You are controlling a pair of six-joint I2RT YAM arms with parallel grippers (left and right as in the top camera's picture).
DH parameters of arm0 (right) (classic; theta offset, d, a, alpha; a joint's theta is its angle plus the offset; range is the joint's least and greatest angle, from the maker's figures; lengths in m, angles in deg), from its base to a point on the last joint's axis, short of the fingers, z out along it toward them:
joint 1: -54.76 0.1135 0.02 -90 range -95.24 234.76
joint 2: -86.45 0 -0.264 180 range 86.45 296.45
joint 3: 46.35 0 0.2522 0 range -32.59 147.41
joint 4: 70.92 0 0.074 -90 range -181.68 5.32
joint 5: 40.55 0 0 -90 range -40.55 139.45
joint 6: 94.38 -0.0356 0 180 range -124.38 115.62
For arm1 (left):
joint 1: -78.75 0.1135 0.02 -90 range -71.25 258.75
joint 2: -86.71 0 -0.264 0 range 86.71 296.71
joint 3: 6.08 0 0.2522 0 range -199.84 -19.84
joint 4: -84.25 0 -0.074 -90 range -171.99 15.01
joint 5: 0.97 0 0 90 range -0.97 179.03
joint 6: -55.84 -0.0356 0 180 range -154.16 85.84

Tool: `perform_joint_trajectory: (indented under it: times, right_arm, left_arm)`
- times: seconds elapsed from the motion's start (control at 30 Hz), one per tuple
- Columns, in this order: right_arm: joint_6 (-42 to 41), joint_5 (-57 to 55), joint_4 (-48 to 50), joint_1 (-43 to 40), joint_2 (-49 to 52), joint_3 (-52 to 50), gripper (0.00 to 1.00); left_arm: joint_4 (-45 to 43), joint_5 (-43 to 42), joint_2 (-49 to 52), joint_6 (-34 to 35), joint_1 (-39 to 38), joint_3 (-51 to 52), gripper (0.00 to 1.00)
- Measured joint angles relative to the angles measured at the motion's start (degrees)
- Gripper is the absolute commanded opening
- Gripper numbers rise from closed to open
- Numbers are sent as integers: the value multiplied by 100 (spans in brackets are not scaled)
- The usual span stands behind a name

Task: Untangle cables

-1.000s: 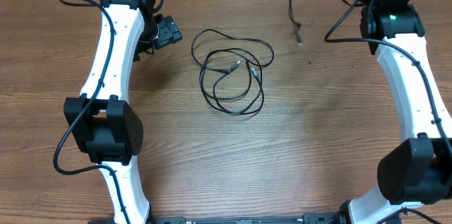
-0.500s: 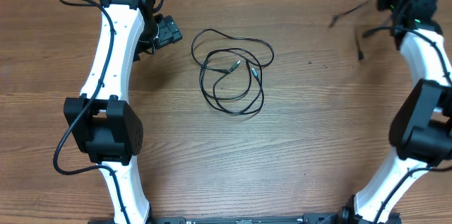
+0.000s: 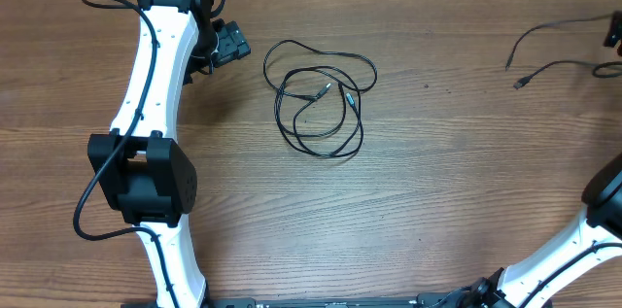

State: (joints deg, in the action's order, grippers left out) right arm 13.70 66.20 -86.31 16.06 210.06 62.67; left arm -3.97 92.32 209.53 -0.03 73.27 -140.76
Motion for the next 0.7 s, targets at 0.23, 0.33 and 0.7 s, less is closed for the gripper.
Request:
perform_joint_trajectory:
  times: [0.23, 0.33, 0.7]
  right_arm:
    - [-85, 557, -1097, 7, 0, 0, 100]
    - [-339, 643, -1679, 7, 0, 0, 100]
    - [-1639, 1622, -4297, 7, 0, 9, 100]
  left_arm:
    - [-2, 0, 0, 0, 0, 0, 100]
    - [0, 0, 0, 0, 0, 0, 100]
    - [2, 0, 0, 0, 0, 0, 100]
